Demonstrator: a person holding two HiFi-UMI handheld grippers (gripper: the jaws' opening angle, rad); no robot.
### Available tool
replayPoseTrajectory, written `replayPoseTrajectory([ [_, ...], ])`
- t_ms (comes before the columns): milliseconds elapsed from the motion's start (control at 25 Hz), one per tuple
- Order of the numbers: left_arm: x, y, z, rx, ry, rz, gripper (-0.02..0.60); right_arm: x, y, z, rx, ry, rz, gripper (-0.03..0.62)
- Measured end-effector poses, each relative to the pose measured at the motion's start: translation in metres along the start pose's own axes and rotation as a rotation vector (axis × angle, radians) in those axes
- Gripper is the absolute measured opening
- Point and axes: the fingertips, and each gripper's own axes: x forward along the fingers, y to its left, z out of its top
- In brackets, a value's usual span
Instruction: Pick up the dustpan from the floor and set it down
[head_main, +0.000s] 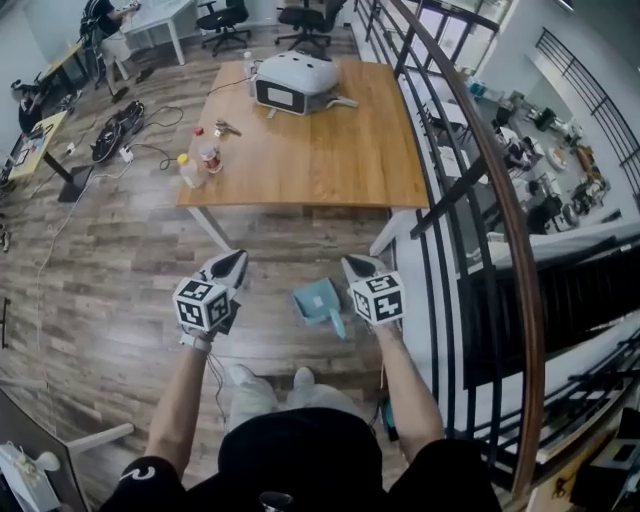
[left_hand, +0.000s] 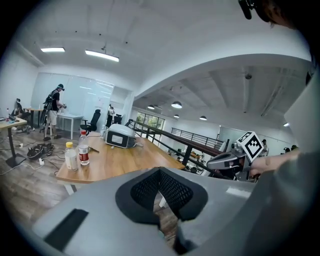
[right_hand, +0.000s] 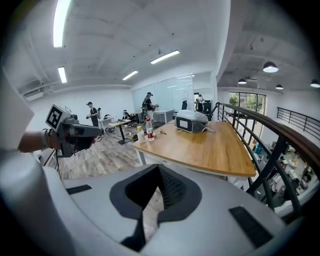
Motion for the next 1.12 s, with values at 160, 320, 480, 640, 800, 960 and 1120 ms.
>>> replayPoseTrajectory([
  [160,-0.010,-0.008,0.019,0.017,-0.022,0.005,-0.002,-0.015,0.011,0.030,-0.051,-0.053,0.014,-0.003],
  [320,-0.015,-0.024,0.030,0.091,-0.007,-0.014,-0.002,-0.026,0.022,0.053,-0.110,-0.100,0.012,-0.005],
  [480,-0.026,-0.035,0.045,0.110,-0.039,-0.021,-0.002,-0.037,0.027,0.067,-0.125,-0.122,0.017,-0.005],
  [640,-0.040,-0.036,0.056,0.130,-0.076,-0.005,-0.002,-0.042,0.030,0.072,-0.122,-0.139,0.014,-0.005],
  [800,-0.050,-0.033,0.064,0.122,-0.124,0.008,-0.002,-0.047,0.034,0.076,-0.127,-0.156,0.010,-0.005],
  [960,-0.055,-0.036,0.067,0.122,-0.138,0.012,-0.002,-0.052,0.037,0.078,-0.125,-0.166,0.016,-0.005],
  [1120,-0.058,-0.044,0.067,0.124,-0.144,0.004,-0.002,-0.058,0.038,0.080,-0.120,-0.170,0.016,-0.005],
])
